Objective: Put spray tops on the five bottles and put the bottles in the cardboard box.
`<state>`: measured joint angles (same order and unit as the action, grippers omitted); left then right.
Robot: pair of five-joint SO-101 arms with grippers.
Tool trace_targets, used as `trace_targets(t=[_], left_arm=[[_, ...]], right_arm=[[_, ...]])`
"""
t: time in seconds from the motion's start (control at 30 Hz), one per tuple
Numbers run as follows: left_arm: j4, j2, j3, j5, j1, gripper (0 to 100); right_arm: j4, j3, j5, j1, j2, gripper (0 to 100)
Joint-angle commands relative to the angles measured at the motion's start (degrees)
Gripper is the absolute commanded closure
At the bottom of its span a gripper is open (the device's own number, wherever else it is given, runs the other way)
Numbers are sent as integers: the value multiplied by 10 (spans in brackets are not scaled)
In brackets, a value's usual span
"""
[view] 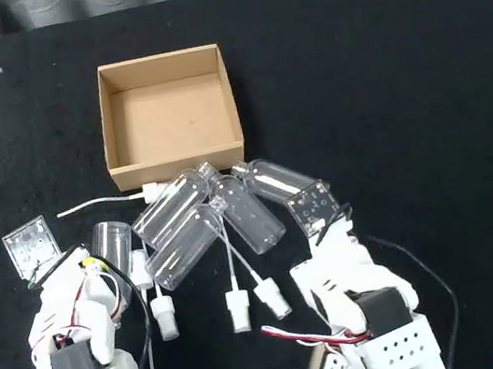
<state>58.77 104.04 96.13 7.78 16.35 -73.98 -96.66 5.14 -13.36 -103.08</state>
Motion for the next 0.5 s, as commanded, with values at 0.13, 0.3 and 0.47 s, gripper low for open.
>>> trace_targets(t=[0.13,0.3,0.47], left_arm=[[2,1,13,-2,2,970],[2,1,13,-2,2,970],[2,1,13,-2,2,970]], right_arm=[[-9,2,4,11,-56,986],[-9,2,4,11,-56,986],[-9,2,0,11,-56,986]])
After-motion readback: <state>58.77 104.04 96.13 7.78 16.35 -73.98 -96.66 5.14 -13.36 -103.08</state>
